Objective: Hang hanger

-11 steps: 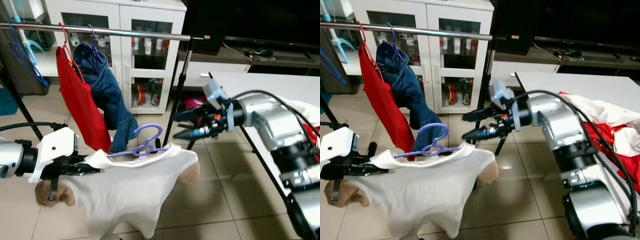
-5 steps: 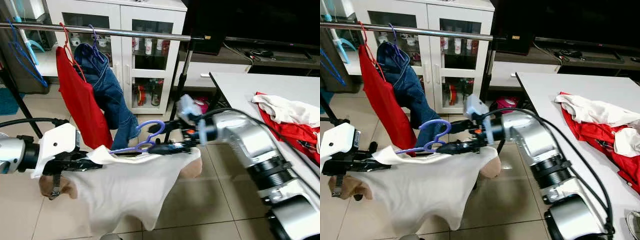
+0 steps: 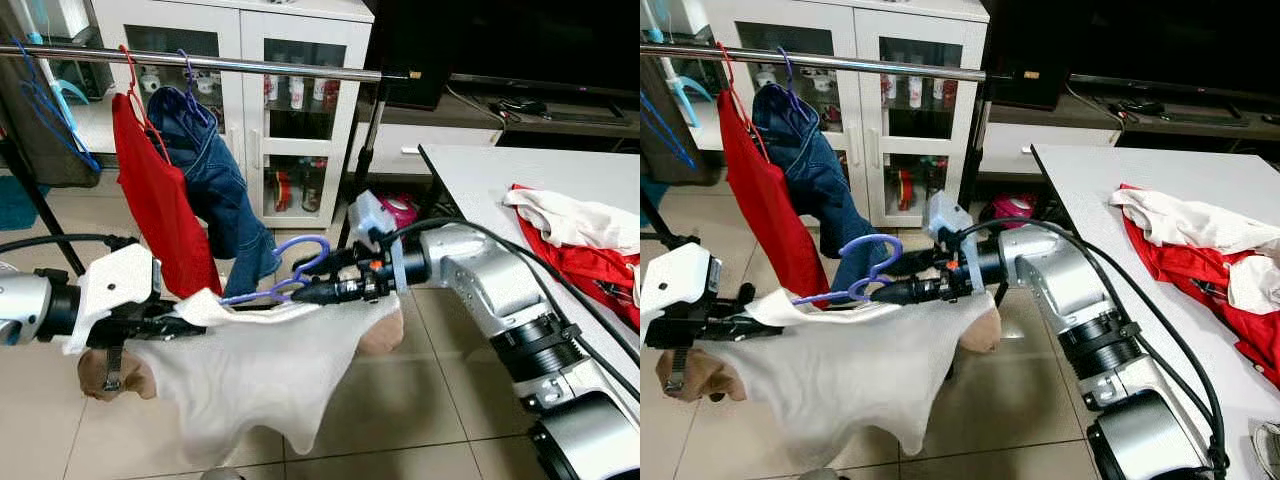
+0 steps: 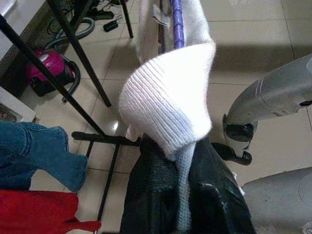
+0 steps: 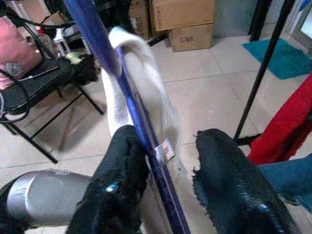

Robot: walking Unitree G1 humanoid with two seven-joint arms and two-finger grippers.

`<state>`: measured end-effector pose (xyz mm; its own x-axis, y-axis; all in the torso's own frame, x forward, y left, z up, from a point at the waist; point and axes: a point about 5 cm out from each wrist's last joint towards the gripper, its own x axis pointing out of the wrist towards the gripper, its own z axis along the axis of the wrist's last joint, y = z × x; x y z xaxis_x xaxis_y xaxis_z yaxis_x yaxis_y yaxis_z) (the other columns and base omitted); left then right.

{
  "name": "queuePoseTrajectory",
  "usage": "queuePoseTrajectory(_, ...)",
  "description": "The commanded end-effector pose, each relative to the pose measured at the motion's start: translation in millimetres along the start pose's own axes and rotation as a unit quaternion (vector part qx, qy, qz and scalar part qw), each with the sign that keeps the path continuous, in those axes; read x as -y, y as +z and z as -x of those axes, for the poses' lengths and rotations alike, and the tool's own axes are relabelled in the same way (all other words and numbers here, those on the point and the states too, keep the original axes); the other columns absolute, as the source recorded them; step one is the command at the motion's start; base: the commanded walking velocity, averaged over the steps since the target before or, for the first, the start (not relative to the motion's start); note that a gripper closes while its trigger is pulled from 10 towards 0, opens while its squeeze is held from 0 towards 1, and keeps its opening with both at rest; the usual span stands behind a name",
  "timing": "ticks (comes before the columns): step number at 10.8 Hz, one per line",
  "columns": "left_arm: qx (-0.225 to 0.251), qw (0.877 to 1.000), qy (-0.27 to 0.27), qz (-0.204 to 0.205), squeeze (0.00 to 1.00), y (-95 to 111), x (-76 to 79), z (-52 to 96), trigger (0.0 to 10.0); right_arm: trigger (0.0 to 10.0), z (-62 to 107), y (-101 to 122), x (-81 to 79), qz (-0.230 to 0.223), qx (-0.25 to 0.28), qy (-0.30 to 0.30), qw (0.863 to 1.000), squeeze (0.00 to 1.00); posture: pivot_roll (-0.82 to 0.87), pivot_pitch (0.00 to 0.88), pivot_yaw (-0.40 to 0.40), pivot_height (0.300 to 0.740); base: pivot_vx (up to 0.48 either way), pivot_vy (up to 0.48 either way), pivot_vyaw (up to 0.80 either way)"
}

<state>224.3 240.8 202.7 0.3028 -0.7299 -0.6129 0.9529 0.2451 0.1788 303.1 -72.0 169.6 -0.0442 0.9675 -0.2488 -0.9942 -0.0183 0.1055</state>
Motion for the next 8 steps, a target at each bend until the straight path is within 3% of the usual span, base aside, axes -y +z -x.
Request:
queuePoseTrajectory(1,0.011,1.000,0.000,-0.009,0.00,5.2,-1.6,0.2,0.0,0.0,3.3,0.6,-0.7,0.000,-0.004,-0.002,1.000,0.00,0.02,0.000,-0.088,0.740,0.000,0.000,0.00)
queuePoseTrajectory(7,0.017,1.000,0.003,-0.008,0.00,4.5,-1.2,-2.2,0.0,0.0,7.9,4.0,-7.6,-0.012,0.014,0.015,1.000,0.00,0.02,0.000,-0.089,0.740,0.000,0.000,0.00)
queuePoseTrajectory(8,0.033,0.999,0.032,-0.018,0.00,4.7,-5.9,-4.6,1.5,0.0,10.4,2.8,-12.2,-0.017,0.017,0.028,0.999,0.00,0.03,0.000,-0.092,0.740,0.000,0.000,0.00)
